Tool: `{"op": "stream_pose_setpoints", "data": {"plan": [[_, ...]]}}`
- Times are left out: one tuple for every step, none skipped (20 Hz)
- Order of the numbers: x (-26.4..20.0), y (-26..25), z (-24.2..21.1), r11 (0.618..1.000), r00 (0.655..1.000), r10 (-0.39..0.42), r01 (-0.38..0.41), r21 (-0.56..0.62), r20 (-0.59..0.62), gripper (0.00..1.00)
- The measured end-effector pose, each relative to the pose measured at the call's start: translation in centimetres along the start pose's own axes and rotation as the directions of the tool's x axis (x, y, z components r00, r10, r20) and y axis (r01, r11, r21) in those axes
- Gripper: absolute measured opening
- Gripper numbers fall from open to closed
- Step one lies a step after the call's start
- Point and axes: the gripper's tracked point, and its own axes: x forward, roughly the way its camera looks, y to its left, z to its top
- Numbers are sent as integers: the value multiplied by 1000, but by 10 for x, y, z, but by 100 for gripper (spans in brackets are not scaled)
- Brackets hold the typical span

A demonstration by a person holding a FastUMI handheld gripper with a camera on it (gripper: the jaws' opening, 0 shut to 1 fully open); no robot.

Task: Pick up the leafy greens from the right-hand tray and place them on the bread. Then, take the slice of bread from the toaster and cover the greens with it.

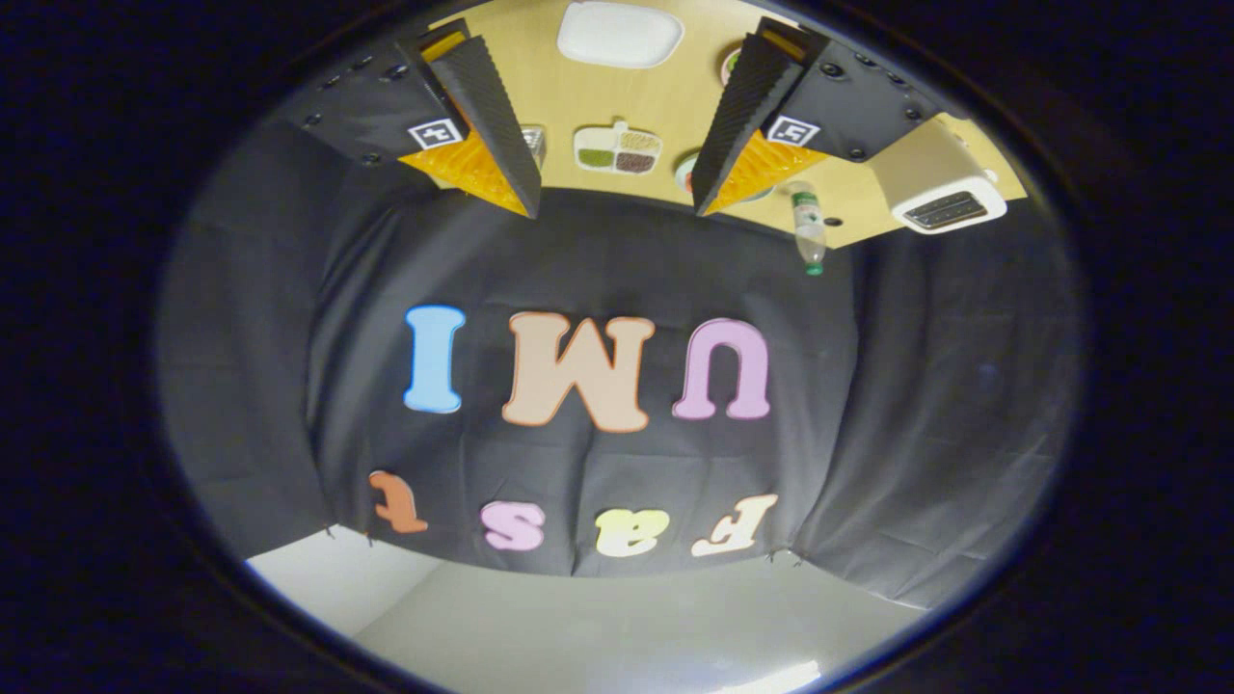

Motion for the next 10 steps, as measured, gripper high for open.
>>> {"op": "stream_pose_setpoints", "data": {"plan": [[1, -5, 0, 1000, 1000, -13, 13, 11, 13, 97], [-1, -10, 5, 999, 999, -31, 31, 24, 27, 97], [-2, -15, 7, 999, 999, -38, 37, 34, 31, 97], [-1, -19, 8, 998, 998, -51, 49, 44, 39, 97], [-1, -23, 10, 997, 997, -63, 61, 50, 42, 97], [-1, -27, 12, 996, 996, -73, 70, 53, 46, 97], [1, -29, 12, 995, 996, -81, 78, 59, 47, 97], [1, -31, 14, 995, 995, -83, 80, 64, 48, 97], [1, -32, 16, 994, 995, -85, 81, 69, 52, 97], [0, -35, 16, 994, 995, -87, 83, 68, 50, 97]]}}
